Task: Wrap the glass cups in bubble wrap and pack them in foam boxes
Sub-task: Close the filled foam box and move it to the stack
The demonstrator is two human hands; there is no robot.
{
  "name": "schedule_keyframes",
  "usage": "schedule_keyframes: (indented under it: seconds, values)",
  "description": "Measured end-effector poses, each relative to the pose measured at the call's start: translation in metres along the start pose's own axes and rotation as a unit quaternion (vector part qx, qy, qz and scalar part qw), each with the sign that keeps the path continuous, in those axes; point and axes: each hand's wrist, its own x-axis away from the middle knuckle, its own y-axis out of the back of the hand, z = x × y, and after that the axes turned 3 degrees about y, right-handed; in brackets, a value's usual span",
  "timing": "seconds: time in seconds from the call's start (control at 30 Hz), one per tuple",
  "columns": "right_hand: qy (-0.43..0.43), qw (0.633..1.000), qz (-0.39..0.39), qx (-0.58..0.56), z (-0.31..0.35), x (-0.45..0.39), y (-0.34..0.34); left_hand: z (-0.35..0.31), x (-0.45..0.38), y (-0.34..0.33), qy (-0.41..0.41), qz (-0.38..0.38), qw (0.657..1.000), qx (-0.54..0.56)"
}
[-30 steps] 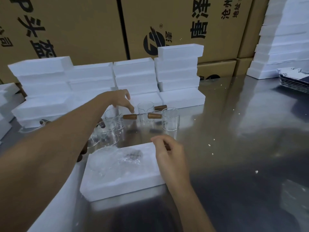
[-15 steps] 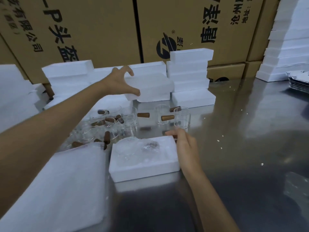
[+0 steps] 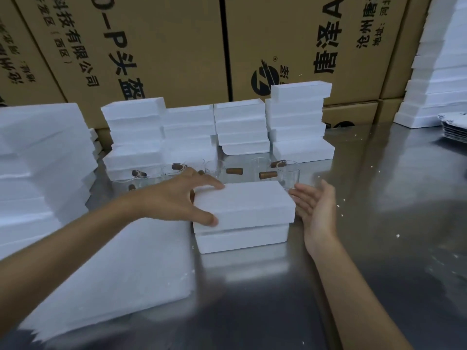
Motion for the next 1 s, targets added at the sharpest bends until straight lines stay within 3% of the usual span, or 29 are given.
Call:
schedule_keyframes:
  seconds: [0.17,0.3,0.37,0.6,0.7,0.77,0.83,0.93,1.0]
  values:
    - [-0.013,0.996,0.041,0.081,0.003,0.006,-0.003,0.010,0.005,-0.018,-0.003,-0.023,0.999,0.040]
    - [-0.027,0.950,0.174,0.258,0.003,0.014,0.001,0.008,0.006,-0.026,-0.012,-0.054,0.997,0.053]
    - [-0.021,0.936,0.196,0.290,0.003,0.018,0.005,0.008,0.008,-0.029,-0.012,-0.063,0.996,0.060]
    - [-0.010,0.948,0.192,0.256,0.006,0.028,0.003,0.008,0.014,-0.039,0.006,-0.095,0.992,0.081]
    - [0.129,0.951,0.087,0.267,0.004,0.037,-0.002,0.009,0.018,-0.041,0.019,-0.099,0.989,0.107]
    - [0.317,0.873,0.017,0.371,0.004,0.045,-0.007,0.009,0.019,-0.044,0.023,-0.107,0.986,0.126]
    - [0.439,0.762,0.058,0.472,0.004,0.061,-0.014,0.004,0.017,-0.049,0.029,-0.110,0.981,0.156]
    - [0.457,0.631,0.190,0.598,-0.003,0.087,-0.014,-0.010,0.005,-0.059,0.006,-0.108,0.976,0.191]
    - [0.457,0.574,0.172,0.658,-0.007,0.094,-0.004,-0.028,-0.007,-0.064,-0.018,-0.093,0.977,0.192]
